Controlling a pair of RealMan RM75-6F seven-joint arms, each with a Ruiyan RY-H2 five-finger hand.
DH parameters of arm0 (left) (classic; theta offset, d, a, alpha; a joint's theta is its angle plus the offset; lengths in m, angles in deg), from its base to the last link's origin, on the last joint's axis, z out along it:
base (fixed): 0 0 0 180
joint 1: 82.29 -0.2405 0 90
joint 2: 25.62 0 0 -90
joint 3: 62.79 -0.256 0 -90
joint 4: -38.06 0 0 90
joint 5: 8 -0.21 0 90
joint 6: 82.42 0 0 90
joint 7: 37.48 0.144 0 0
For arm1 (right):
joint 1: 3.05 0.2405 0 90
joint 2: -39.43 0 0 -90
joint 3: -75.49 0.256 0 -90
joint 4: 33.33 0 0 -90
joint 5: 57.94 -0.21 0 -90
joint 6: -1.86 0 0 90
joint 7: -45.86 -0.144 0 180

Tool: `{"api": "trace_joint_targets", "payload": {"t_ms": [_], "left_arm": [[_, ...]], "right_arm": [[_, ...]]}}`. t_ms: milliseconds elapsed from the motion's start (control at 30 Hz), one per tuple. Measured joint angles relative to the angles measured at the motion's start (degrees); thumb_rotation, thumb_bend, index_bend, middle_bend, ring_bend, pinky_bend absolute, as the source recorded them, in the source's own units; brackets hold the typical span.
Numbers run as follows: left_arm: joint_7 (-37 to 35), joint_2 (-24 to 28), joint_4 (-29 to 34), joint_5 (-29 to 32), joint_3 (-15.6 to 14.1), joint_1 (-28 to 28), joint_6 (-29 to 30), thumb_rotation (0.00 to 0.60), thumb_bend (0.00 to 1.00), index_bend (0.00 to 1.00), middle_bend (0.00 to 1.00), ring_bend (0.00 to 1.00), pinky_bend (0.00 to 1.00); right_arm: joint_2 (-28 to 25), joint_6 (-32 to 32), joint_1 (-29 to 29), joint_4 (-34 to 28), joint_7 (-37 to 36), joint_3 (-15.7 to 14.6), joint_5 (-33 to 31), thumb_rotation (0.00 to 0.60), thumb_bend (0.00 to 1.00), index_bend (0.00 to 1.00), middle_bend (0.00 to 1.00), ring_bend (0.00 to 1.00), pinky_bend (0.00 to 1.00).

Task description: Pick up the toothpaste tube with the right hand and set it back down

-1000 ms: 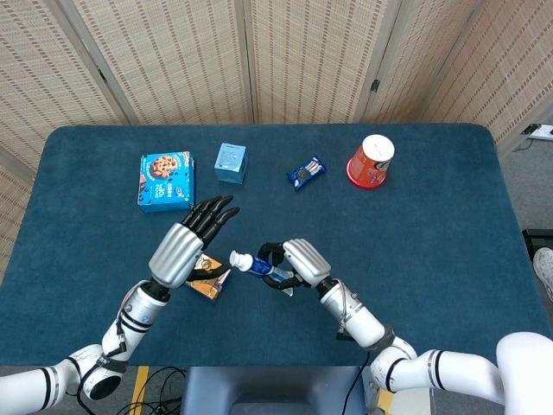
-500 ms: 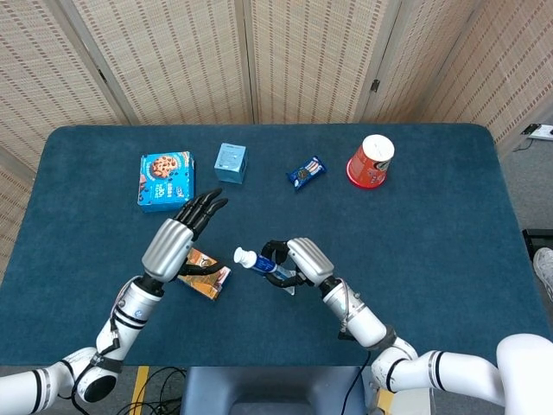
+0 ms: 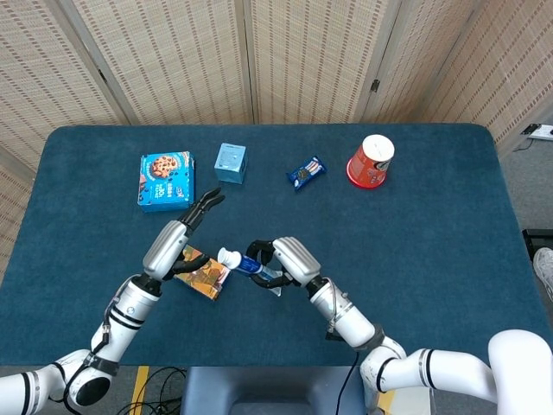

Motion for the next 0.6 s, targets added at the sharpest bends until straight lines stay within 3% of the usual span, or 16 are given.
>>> {"api": "trace_joint_targets", "payload": {"t_ms": [600], "left_arm": [[9.0, -0.5, -3.8, -4.1, -2.5, 3.9, -3.5, 0.0, 0.0, 0.05, 0.04, 0.05, 0.14]], "right_arm": [[1.6, 2.6, 2.8, -4.3, 7.8, 2.1, -6.6, 0.6, 0.61, 0.76, 0.7, 0.57, 0.5]]}}
